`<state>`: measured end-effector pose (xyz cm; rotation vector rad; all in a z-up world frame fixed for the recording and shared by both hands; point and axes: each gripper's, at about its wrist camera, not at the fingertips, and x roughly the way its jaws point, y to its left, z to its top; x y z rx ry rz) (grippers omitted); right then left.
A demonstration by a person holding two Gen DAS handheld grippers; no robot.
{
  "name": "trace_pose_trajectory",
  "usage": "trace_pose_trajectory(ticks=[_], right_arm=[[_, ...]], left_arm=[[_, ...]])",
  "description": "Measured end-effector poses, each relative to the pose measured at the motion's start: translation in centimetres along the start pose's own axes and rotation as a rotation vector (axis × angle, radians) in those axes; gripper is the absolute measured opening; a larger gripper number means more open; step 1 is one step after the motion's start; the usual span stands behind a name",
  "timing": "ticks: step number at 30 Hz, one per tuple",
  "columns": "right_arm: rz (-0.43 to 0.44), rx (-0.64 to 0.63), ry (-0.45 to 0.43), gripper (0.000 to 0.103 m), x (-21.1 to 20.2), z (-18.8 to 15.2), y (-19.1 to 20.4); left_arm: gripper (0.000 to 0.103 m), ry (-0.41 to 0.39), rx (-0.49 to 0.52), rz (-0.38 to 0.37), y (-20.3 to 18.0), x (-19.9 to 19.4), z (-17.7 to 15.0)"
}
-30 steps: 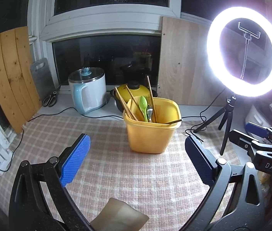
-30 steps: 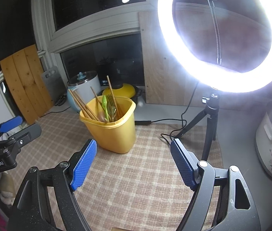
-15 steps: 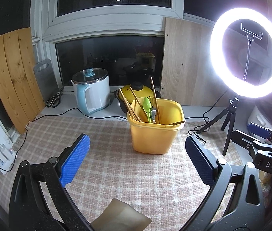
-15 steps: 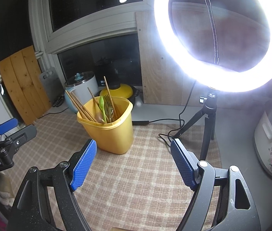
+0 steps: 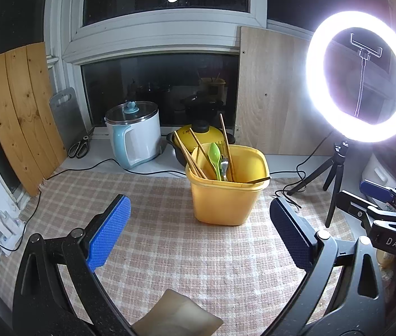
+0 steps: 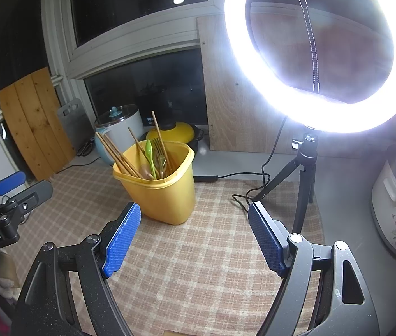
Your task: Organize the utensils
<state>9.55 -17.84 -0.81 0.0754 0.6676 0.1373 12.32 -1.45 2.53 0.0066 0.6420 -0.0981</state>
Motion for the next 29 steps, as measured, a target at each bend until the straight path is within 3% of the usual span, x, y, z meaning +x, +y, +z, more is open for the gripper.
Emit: trace_pose_trajectory(ticks=[29], right_arm=[[-0.005, 0.03, 0.021, 0.079, 0.49, -0.39, -0.38]], left_arm=[[0.101, -0.033, 0.033, 0.039, -0.07, -0.3, 0.09]])
